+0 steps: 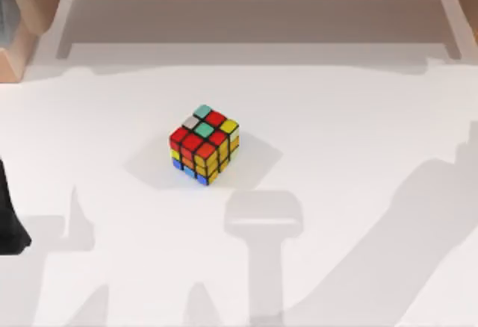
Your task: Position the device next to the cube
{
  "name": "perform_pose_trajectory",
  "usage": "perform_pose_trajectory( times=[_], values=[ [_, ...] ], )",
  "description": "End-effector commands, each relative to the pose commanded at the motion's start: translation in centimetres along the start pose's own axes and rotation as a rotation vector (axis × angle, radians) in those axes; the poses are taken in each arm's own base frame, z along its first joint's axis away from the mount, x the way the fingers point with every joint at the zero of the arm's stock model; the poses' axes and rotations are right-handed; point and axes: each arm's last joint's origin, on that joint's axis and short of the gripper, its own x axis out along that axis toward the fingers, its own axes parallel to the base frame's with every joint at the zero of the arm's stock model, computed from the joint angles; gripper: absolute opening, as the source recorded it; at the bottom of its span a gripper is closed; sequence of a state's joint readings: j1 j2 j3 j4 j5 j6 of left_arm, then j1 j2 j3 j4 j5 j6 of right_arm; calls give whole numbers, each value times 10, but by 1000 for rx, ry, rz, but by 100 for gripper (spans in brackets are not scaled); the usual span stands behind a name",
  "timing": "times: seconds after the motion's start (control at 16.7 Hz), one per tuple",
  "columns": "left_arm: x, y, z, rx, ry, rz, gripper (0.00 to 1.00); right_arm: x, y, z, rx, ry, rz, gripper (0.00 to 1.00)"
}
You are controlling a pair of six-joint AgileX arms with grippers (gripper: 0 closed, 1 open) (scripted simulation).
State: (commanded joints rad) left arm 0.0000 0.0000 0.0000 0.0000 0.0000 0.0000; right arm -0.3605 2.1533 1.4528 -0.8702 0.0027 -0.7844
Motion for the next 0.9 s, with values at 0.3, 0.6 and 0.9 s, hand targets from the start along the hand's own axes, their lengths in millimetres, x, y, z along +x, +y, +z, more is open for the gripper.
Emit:
perform_pose_trajectory(
  times=[0.3, 0.6, 0.9],
  values=[
    [0, 0, 0, 0, 0, 0, 100, 0, 0, 0, 0, 0, 0, 40],
    [0, 0, 0, 0, 0, 0, 100, 0, 0, 0, 0, 0, 0, 2],
    [0, 0, 0, 0, 0, 0, 100, 0, 0, 0, 0, 0, 0, 0]
  ],
)
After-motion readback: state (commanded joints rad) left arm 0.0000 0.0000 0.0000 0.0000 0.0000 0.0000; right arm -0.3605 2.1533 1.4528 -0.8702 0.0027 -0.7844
